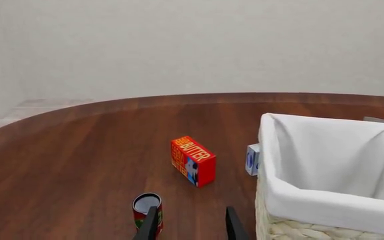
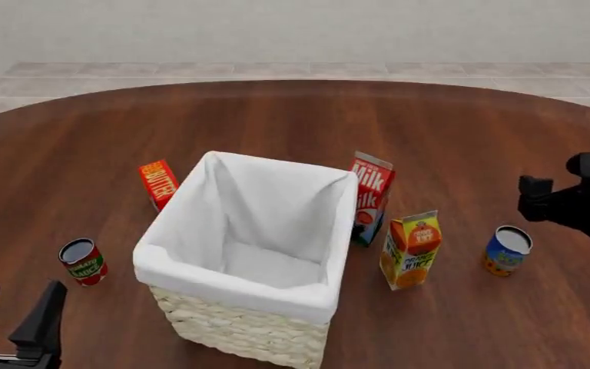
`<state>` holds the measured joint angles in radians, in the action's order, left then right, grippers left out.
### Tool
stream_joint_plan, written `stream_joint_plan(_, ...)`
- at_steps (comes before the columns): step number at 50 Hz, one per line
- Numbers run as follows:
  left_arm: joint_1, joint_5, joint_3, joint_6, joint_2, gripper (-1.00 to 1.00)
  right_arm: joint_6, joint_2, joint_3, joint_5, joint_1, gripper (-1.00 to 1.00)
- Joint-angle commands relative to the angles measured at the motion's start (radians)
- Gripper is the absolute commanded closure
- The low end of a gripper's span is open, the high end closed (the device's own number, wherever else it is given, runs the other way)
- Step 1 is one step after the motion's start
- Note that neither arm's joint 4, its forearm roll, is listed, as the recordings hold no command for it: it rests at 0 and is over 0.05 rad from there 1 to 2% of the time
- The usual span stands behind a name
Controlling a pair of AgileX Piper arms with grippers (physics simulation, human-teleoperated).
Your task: Pick up the alphabet soup and the tomato sauce, and put them in the basket.
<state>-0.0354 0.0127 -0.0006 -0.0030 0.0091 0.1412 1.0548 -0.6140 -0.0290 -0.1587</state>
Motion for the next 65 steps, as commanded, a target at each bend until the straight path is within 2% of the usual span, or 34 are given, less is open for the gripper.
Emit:
stream_joint_plan(1,-0.002,0.004,0.000,-0.002,-0.002,-1.00,0.004,0.061,0.022,0.026,-0.025,-1.00)
stream_joint_plan(37,-0.006,-0.028,0.000,0.003,0.042,-1.00,-0.003,0.296,0.122,0.254,-0.054,-1.00)
stream_joint_plan(65,-0.006,-0.015,0.000,0.002,0.031,-1.00,0.011,0.418,0.119,0.343,-0.069,-1.00)
